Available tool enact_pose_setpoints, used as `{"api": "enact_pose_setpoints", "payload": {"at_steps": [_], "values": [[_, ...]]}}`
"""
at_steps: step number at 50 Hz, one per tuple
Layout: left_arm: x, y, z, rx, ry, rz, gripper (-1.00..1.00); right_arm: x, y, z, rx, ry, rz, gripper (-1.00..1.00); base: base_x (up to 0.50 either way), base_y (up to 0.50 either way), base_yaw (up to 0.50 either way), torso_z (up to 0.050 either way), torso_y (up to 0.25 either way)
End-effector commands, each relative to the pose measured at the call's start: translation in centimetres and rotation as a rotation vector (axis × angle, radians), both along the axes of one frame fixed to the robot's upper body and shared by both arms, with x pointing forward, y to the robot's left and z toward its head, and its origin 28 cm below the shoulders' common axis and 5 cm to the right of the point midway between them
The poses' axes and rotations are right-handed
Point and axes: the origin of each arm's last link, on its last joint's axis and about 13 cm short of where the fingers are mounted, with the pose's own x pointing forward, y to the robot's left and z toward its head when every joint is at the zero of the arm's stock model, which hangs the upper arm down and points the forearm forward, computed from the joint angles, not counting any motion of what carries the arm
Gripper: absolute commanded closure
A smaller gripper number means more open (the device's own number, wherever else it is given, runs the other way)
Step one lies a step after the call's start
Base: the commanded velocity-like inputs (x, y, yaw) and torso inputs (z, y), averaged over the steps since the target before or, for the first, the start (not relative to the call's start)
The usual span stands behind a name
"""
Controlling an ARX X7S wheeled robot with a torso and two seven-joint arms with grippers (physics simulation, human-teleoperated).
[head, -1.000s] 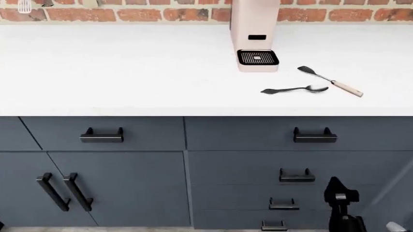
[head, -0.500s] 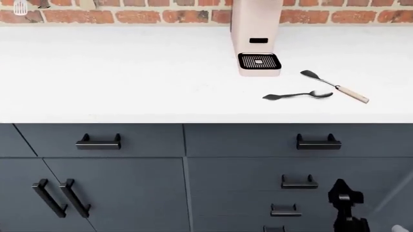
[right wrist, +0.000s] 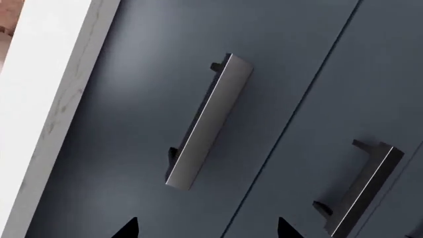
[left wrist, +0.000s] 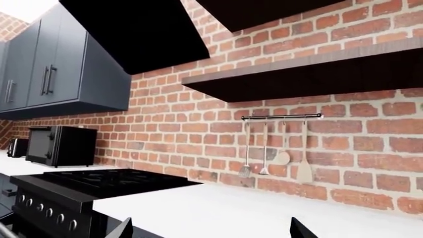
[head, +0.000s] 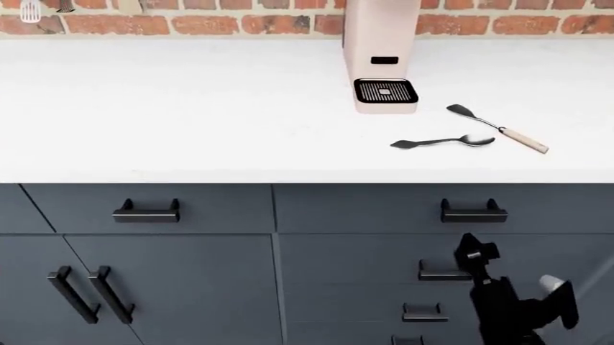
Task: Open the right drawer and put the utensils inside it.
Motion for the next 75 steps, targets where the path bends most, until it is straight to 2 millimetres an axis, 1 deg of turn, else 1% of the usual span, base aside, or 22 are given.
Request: {"api": "enact_pose_setpoints", "payload": {"at_steps": [1, 7, 12, 17, 24, 27, 30, 32, 42, 43, 59, 68, 75], "values": [[0.4, -0.2, -0.1, 0.005, 0.015, -0.006, -1.0, 2.6, -0.9, 0.0, 0.012, -0.046, -0.015, -1.0, 0.0, 0.0, 0.0, 0.0, 0.0], [0.5, -0.2, -0.1, 0.007, 0.018, -0.008, -1.0, 4.0, -1.0, -0.5, 0.057, -0.039, -0.035, -1.0, 0.0, 0.0, 0.0, 0.0, 0.0], [0.6, -0.3, -0.2, 0.008, 0.02, -0.009, -1.0, 4.6, -1.3, -1.0, 0.077, -0.022, -0.057, -1.0, 0.0, 0.0, 0.0, 0.0, 0.0], [0.8, -0.4, -0.2, 0.009, 0.023, -0.013, -1.0, 4.5, -1.4, -1.4, 0.079, -0.008, -0.069, -1.0, 0.12, 0.0, 0.0, 0.0, 0.0], [0.9, -0.5, -0.2, 0.01, 0.026, -0.019, -1.0, 4.8, -1.2, -1.1, 0.063, -0.008, -0.058, -1.0, 0.28, 0.0, 0.0, 0.0, 0.0], [1.0, -0.5, -0.3, 0.009, 0.027, -0.02, -1.0, 4.9, -0.7, -1.1, 0.042, 0.016, -0.008, -1.0, 0.21, 0.0, 0.0, 0.0, 0.0], [1.0, -0.5, -0.3, 0.008, 0.028, -0.021, -1.0, 5.2, 0.0, -1.0, 0.004, 0.036, 0.097, -1.0, 0.0, 0.0, 0.0, 0.0, 0.0], [1.1, -0.5, -0.3, 0.009, 0.029, -0.023, -1.0, 5.3, 0.2, -0.9, -0.002, 0.044, 0.117, -1.0, 0.0, 0.0, 0.0, 0.0, 0.0], [0.9, -0.5, -0.2, -0.009, 0.01, -0.043, -1.0, 5.2, -0.6, -0.8, -0.015, 0.099, 0.049, -1.0, 0.0, 0.0, 0.0, 0.0, 0.0], [1.0, -0.5, -0.3, -0.007, 0.013, -0.042, -1.0, 5.3, -0.5, -0.8, -0.022, 0.1, 0.055, 1.0, 0.0, 0.0, 0.0, 0.0, 0.0], [1.0, -0.5, -0.4, -0.006, 0.019, -0.037, -1.0, 5.1, -0.7, -0.9, -0.003, 0.082, 0.043, 1.0, 0.0, 0.0, 0.0, 0.0, 0.0], [1.1, -0.5, -0.4, -0.008, 0.022, -0.034, -1.0, 3.6, -1.7, -2.1, 0.12, 0.039, -0.033, 1.0, 0.0, 0.0, 0.0, 0.0, 0.0], [1.1, -0.6, -0.4, -0.01, 0.025, -0.033, -1.0, 3.4, -2.0, -2.1, 0.144, 0.019, -0.049, 1.0, 0.0, 0.0, 0.0, 0.0, 0.0]]}}
